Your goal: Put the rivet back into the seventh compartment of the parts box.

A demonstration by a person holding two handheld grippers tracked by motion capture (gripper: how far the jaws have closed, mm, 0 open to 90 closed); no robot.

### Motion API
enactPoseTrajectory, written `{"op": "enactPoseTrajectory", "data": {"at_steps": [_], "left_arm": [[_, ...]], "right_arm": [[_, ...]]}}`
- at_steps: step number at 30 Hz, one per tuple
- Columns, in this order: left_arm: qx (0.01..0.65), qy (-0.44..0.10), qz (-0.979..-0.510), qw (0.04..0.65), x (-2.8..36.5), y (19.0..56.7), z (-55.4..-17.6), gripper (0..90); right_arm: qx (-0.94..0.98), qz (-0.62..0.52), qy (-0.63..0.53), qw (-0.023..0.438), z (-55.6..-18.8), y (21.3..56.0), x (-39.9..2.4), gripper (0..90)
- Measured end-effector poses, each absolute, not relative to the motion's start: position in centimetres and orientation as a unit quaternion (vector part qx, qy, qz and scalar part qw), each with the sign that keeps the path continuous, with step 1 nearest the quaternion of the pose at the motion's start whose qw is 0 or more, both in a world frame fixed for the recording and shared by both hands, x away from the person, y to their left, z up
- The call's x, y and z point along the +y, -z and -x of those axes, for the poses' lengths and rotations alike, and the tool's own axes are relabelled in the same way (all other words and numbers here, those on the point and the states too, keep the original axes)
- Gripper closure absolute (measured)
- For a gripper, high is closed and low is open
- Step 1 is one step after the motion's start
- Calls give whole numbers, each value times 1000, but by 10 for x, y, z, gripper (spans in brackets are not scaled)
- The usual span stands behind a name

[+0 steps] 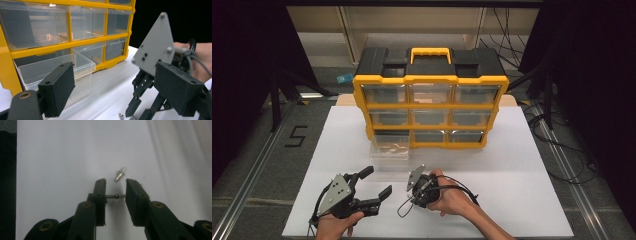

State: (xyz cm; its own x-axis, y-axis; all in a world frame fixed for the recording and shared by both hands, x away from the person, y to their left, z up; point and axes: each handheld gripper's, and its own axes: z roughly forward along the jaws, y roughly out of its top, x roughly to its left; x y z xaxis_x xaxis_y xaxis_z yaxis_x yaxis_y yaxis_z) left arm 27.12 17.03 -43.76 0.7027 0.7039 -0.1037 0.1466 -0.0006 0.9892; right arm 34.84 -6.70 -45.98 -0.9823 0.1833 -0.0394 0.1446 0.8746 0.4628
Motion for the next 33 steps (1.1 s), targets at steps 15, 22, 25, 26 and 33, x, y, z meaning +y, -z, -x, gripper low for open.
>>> {"op": "enactPoseTrajectory", "data": {"at_steps": [15,22,25,26,33], "left_arm": [[324,-224,-670,629,171,439,-273,167],[322,-224,-671,629,171,439,-273,168],[324,-224,-670,629,171,439,-273,168],[324,-224,-670,629,171,439,-273,167],[321,-223,-671,630,171,439,-273,168]], "right_arm": [[944,-92,-301,97,-358,421,-79,707],[932,-105,-328,110,-369,404,-79,707],[929,-103,-335,116,-371,398,-76,707],[928,-103,-338,119,-372,396,-75,707],[918,-110,-357,129,-383,386,-68,707]]}}
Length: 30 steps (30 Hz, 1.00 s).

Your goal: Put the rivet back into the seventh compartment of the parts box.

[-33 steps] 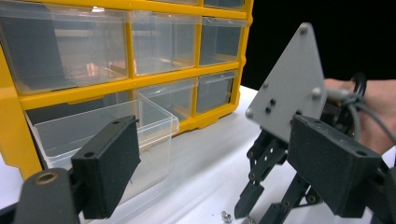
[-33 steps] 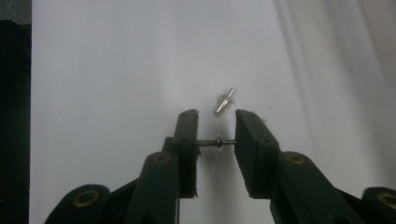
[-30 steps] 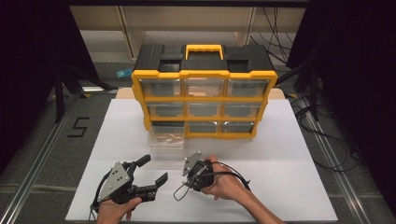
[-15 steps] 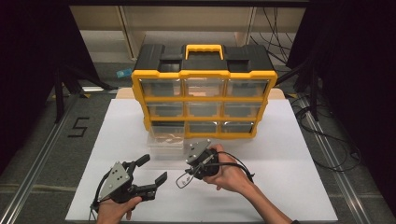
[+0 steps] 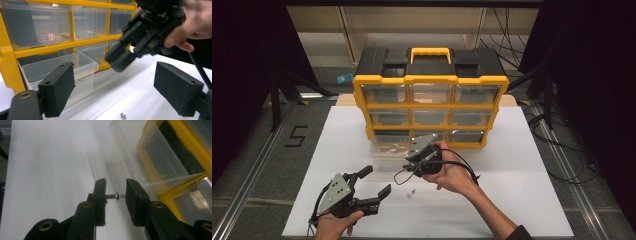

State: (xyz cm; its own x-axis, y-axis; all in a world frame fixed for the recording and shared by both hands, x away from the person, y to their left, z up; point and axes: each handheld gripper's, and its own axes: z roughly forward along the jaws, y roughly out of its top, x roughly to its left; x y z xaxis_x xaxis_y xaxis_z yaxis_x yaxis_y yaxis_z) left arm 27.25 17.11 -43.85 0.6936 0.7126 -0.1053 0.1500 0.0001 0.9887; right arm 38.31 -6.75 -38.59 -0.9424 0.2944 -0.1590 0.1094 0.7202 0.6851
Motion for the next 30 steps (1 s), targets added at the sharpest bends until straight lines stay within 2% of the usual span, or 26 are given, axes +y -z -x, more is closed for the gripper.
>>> {"op": "enactPoseTrajectory", "data": {"at_steps": [10,30], "left_arm": [[320,-224,-671,630,170,439,-273,167],[319,-229,-670,630,171,439,-273,167]], "right_arm": [[908,-110,-379,142,-395,370,-51,707],[915,-130,-351,152,-429,371,-22,706]]}}
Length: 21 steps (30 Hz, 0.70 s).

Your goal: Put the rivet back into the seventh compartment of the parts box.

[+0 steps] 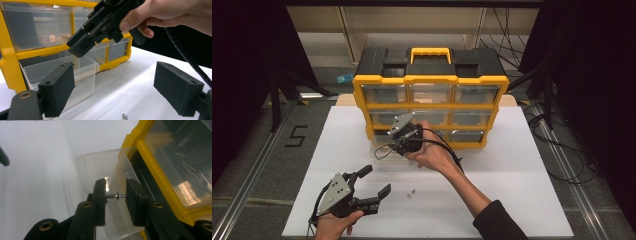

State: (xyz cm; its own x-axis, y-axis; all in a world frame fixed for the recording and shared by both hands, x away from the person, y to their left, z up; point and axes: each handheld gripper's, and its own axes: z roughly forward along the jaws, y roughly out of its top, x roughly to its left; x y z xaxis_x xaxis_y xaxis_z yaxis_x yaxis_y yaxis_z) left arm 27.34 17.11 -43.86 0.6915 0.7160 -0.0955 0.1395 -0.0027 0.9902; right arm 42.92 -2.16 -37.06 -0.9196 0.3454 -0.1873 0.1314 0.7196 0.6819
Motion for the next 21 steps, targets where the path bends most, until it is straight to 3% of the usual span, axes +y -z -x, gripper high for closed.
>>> {"op": "enactPoseTrajectory", "data": {"at_steps": [6,10,13,21], "left_arm": [[318,-230,-667,634,171,438,-273,167],[320,-231,-669,630,172,438,-273,167],[320,-232,-668,631,172,438,-273,167],[321,-234,-667,631,173,438,-273,167]], "right_arm": [[915,-139,-347,150,-436,375,-17,692],[914,-157,-341,152,-436,378,-16,511],[905,-160,-360,159,-434,373,-19,427],[897,-138,-385,170,-412,360,-36,348]]}}
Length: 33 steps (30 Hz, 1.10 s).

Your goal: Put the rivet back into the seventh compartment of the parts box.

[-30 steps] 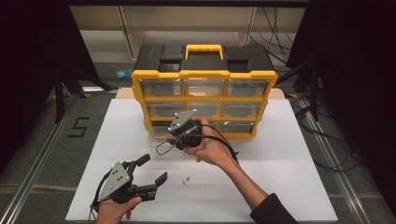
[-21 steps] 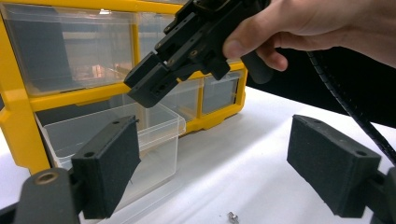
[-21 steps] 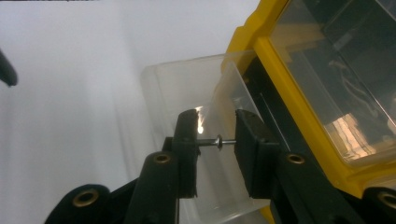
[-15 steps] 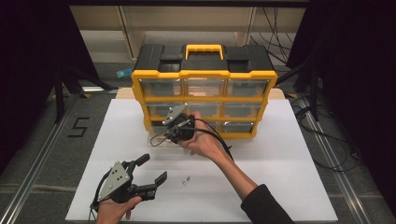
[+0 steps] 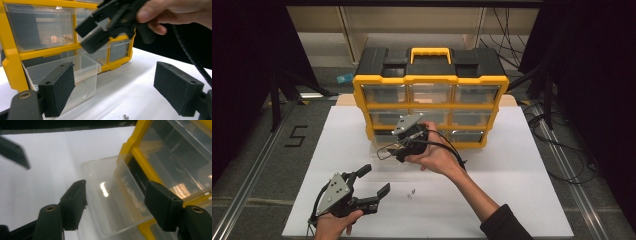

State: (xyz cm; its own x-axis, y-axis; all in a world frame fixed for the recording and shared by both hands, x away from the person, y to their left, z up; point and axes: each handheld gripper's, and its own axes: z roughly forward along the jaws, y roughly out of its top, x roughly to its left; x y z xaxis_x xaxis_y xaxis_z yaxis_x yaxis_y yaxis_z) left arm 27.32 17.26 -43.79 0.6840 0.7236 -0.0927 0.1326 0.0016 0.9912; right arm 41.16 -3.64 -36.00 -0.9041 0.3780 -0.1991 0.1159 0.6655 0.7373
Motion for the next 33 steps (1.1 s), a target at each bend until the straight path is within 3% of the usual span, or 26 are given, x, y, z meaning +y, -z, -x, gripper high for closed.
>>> {"op": "enactPoseTrajectory", "data": {"at_steps": [14,33], "left_arm": [[325,-232,-665,631,173,438,-274,167],[322,-231,-663,635,175,436,-273,167]], "right_arm": [[912,-109,-371,139,-371,379,-71,309],[944,-81,-306,99,-366,417,-67,318]]}}
